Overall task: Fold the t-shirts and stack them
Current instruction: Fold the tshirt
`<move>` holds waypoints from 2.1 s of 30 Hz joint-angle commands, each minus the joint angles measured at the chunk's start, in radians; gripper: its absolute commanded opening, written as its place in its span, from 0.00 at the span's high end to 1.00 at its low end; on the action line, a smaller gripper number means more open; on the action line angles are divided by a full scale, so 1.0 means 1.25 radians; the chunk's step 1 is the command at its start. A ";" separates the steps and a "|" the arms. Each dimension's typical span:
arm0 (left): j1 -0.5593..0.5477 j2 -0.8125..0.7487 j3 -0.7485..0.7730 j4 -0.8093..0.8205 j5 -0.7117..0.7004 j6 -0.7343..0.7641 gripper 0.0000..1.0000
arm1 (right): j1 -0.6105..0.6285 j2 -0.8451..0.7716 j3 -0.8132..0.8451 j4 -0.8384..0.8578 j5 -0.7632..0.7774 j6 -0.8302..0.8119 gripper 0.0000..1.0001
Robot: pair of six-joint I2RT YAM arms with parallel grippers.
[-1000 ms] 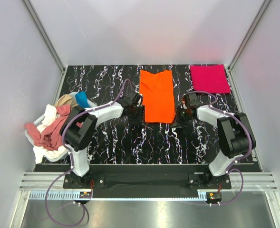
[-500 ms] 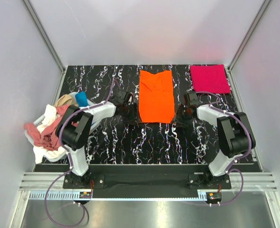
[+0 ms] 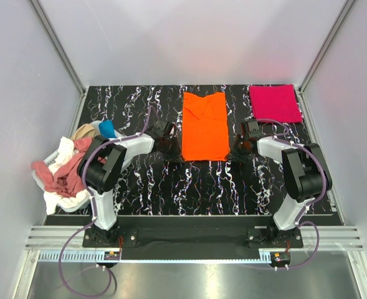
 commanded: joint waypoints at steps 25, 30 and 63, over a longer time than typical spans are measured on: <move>-0.082 -0.215 -0.148 -0.108 -0.177 0.038 1.00 | -0.004 -0.276 -0.180 -0.130 0.007 -0.063 1.00; -0.118 -0.296 -0.177 -0.111 -0.164 0.011 1.00 | 0.001 -0.373 -0.235 -0.144 -0.023 -0.045 0.98; 0.041 0.004 0.519 -0.274 -0.092 0.137 1.00 | -0.064 -0.044 0.429 -0.308 -0.004 -0.223 0.95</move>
